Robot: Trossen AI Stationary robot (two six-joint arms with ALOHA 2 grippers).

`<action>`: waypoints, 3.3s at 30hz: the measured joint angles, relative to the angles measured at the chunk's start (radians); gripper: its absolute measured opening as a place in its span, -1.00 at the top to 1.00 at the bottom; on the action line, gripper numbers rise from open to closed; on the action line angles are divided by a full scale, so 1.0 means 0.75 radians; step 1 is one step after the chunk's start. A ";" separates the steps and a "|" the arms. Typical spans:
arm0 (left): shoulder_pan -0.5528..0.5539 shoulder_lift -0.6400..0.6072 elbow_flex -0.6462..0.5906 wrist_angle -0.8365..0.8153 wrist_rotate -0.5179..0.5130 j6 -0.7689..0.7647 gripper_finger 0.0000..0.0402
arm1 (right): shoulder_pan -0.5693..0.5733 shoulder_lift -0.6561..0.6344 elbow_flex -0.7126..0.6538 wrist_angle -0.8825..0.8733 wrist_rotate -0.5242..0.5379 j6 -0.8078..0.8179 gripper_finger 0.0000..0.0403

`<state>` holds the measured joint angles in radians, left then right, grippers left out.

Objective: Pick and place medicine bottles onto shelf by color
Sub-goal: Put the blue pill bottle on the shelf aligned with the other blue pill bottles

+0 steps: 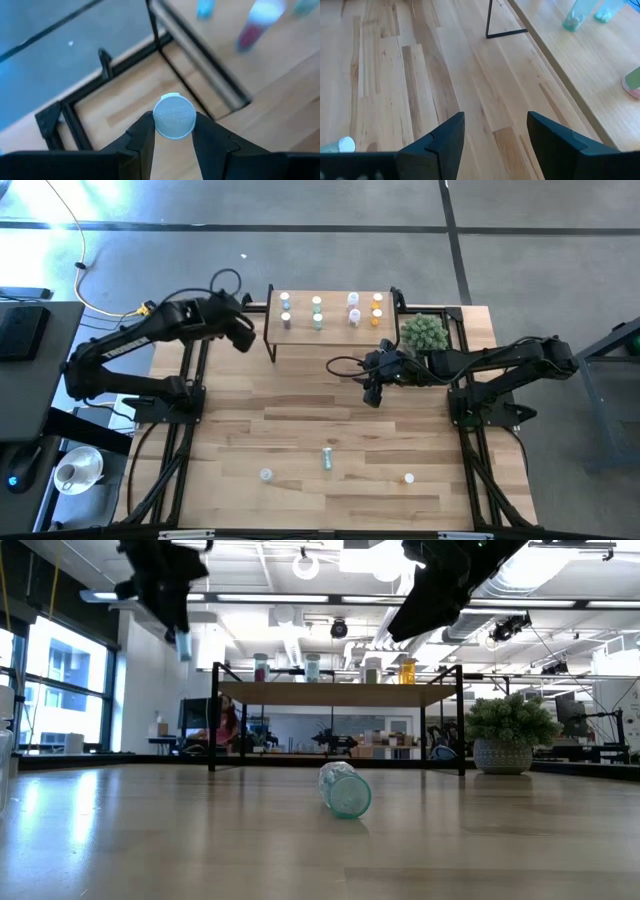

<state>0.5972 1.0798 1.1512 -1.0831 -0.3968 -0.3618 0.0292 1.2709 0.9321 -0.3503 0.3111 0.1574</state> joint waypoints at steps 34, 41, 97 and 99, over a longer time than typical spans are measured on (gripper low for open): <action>-0.210 0.586 0.529 -0.032 0.246 0.128 0.48 | 0.000 0.000 0.000 -0.009 0.001 0.002 -0.02; -0.157 0.637 0.528 -0.074 0.275 0.149 0.49 | 0.000 0.000 0.000 -0.011 0.001 0.004 -0.02; -0.114 0.725 0.527 -0.027 0.224 0.208 0.23 | 0.000 0.000 0.000 -0.015 0.001 0.003 -0.02; -0.114 0.725 0.527 -0.011 0.224 0.209 0.19 | 0.000 0.000 0.000 -0.015 0.001 0.003 -0.02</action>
<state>0.5114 1.6234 1.5463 -1.0910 -0.2287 -0.2054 0.0292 1.2709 0.9321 -0.3616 0.3115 0.1599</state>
